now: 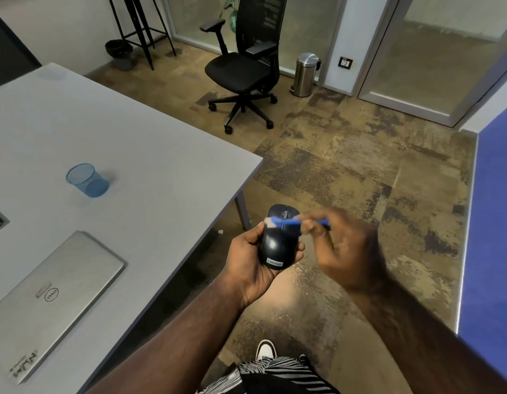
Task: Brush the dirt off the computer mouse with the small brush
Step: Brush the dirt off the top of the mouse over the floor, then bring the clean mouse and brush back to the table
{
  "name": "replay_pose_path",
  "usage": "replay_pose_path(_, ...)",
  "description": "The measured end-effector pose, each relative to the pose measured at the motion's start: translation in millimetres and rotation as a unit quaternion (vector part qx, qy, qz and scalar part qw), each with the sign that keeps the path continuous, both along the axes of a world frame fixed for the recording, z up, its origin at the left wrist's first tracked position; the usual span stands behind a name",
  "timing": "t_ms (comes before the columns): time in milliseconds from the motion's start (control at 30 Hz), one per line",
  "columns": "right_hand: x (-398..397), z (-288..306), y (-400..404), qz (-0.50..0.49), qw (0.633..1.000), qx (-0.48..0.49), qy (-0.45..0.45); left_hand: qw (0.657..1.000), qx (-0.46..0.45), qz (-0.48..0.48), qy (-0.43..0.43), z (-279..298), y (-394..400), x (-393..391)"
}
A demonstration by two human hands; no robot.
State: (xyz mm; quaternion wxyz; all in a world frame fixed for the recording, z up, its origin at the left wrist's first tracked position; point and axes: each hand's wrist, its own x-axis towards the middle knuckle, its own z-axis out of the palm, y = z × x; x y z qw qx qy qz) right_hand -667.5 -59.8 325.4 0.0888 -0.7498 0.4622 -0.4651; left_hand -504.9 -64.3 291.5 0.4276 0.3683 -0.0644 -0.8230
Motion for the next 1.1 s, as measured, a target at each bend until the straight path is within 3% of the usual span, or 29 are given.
replay_pose_path(233,-35.4,-14.6,-43.7,-0.11,0.988,0.091,0.055,1.0,0.004,0.004,0.007,-2.3,0.5,6.6)
replay_pose_path(300,-44.2,-22.0,-45.0,-0.126,0.984,0.128,-0.015,1.0,0.007,0.02,0.014,-4.2,-1.5,13.1)
replay_pose_path(367,-45.6,-26.7,-46.2,-0.118,0.966,0.178,-0.148,0.999,0.011,0.04,0.026,-5.4,-1.5,20.5)
replay_pose_path(467,-36.4,-29.5,-46.4,-0.103,0.897,0.258,-0.343,0.996,0.029,0.066,0.05,-8.1,2.1,30.6)
replay_pose_path(567,-12.5,-35.8,-46.4,-0.06,0.772,0.368,-0.515,0.992,0.036,0.107,0.06,-12.7,8.3,47.1)
replay_pose_path(800,74.6,-50.1,-49.0,-0.014,0.553,0.57,-0.608,0.975,0.046,0.215,0.027,-23.9,15.2,106.9)
replay_pose_path(900,118.3,-53.5,-51.3,-0.002,0.518,0.621,-0.588,0.966,0.055,0.251,0.017,-26.2,13.7,140.4)
replay_pose_path(1100,206.1,-57.7,-58.2,0.063,0.502,0.661,-0.555,0.95,0.083,0.3,-0.018,-35.7,4.0,207.6)
